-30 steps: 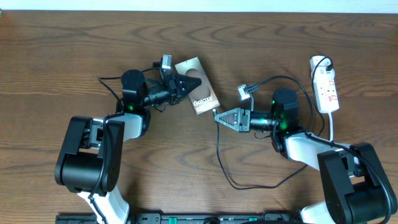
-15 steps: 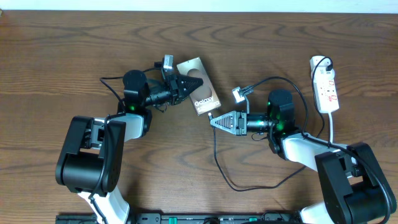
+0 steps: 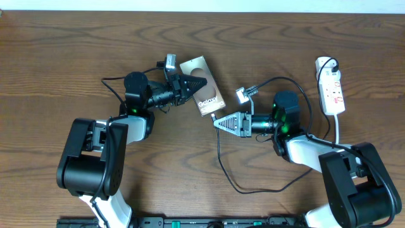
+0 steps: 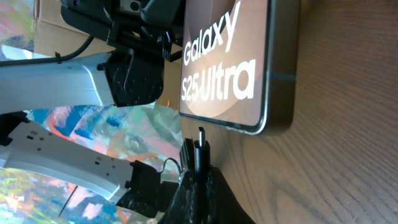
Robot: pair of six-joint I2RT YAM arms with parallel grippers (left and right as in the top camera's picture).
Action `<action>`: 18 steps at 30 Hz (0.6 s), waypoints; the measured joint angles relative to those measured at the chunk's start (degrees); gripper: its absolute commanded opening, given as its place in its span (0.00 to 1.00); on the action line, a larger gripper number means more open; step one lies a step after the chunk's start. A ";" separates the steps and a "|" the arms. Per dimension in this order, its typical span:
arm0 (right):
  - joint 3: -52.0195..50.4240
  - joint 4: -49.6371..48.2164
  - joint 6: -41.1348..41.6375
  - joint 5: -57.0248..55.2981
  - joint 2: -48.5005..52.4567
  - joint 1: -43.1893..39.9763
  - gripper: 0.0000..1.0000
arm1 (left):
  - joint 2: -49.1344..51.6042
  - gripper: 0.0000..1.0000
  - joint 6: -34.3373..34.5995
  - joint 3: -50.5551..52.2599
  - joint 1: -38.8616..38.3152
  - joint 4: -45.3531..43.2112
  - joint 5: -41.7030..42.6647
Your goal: Plug charger to phone and switch on socket
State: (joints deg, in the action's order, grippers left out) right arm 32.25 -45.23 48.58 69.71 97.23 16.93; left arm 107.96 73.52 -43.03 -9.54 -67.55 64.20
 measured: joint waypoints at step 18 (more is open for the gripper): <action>0.00 0.15 0.00 -0.15 0.00 -0.66 0.01 | 0.00 0.07 0.02 0.00 0.00 0.00 0.20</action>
State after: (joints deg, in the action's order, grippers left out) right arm 32.25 -45.08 48.58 69.56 97.23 16.27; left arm 107.96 73.54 -43.03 -9.54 -67.55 64.40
